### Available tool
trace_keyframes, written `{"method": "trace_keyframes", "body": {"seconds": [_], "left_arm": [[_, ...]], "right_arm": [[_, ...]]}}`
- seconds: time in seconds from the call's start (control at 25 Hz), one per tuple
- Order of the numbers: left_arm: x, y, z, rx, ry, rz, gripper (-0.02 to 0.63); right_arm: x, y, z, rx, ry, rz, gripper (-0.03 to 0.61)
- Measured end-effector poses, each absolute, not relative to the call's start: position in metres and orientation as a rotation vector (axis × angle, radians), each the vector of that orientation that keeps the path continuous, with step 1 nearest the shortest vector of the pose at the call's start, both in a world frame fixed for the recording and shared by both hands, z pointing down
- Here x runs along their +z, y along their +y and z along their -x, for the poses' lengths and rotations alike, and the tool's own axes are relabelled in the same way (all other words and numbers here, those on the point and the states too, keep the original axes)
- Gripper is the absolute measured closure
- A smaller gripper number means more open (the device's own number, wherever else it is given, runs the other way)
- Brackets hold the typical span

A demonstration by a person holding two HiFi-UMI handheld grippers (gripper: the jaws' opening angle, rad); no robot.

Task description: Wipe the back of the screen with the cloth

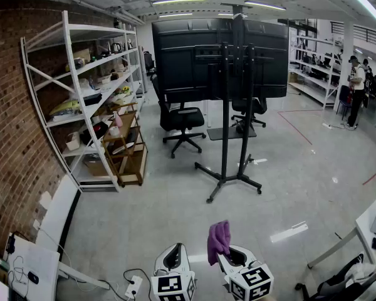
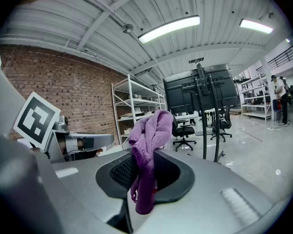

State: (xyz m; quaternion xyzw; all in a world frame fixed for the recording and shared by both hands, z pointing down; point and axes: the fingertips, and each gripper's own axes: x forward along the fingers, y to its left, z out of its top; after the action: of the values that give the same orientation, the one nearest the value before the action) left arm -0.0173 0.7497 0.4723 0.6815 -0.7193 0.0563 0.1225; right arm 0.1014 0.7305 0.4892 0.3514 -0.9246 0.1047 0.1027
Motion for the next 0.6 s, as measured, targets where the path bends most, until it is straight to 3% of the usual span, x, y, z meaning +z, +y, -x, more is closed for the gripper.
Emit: {"method": "trace_keyframes", "body": {"seconds": [0.32,0.6], "left_arm": [[0.504,0.730,0.011,0.166,-2.006,-1.975,0.606],[0.515,0.643,0.041,0.276,-2.067,-1.979,0.606]], "right_arm": [[0.514,0.706,-0.107,0.413,-2.727,-1.022,0.512],[0.520,0.620,-0.073,0.391,-2.699,-1.025,0.512]]}}
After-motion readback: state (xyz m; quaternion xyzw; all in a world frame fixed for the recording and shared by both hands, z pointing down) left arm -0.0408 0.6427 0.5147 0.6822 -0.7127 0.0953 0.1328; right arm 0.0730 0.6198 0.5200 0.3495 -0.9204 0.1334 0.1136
